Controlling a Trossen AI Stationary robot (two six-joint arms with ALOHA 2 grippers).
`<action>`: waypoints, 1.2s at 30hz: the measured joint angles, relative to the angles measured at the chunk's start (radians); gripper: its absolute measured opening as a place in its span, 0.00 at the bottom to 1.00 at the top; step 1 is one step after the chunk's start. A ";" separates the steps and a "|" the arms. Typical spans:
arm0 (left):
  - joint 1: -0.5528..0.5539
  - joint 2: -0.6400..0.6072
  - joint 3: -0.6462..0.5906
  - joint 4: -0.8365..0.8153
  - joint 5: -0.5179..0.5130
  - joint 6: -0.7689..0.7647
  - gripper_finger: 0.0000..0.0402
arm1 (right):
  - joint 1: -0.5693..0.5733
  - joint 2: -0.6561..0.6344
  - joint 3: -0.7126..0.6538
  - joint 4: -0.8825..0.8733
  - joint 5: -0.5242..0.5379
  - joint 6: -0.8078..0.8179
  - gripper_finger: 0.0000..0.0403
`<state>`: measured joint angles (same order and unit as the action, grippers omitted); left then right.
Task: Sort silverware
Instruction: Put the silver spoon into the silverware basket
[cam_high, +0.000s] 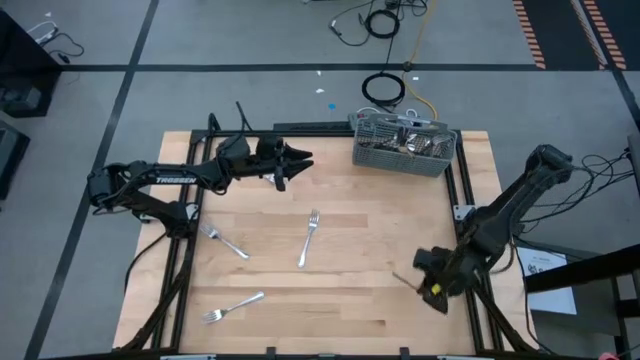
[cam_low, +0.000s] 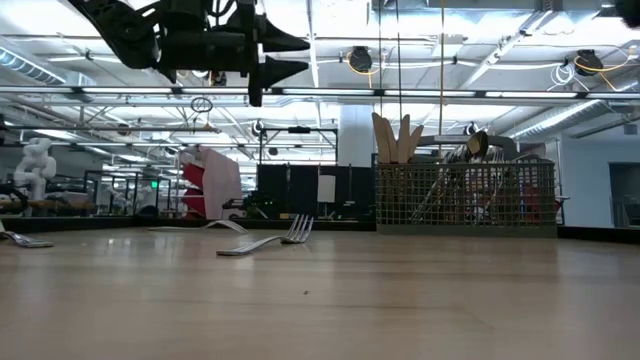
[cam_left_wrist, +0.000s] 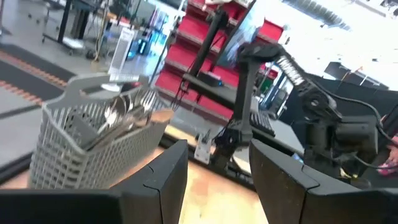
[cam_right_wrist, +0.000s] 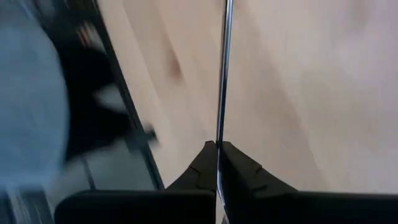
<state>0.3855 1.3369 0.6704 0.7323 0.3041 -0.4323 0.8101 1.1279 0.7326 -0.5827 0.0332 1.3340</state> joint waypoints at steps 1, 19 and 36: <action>0.000 0.000 0.000 0.012 -0.003 0.000 0.44 | -0.013 -0.031 0.000 0.003 0.055 0.001 0.00; 0.000 0.000 0.035 0.018 -0.056 0.019 0.44 | -0.266 -0.546 0.002 -0.018 1.169 -0.210 0.00; 0.000 0.000 0.087 0.015 -0.076 0.024 0.44 | -0.512 -0.788 0.002 -0.316 0.860 0.127 0.00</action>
<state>0.3855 1.3365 0.7570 0.7469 0.2284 -0.4084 0.2980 0.3401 0.7349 -0.8987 0.8935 1.4608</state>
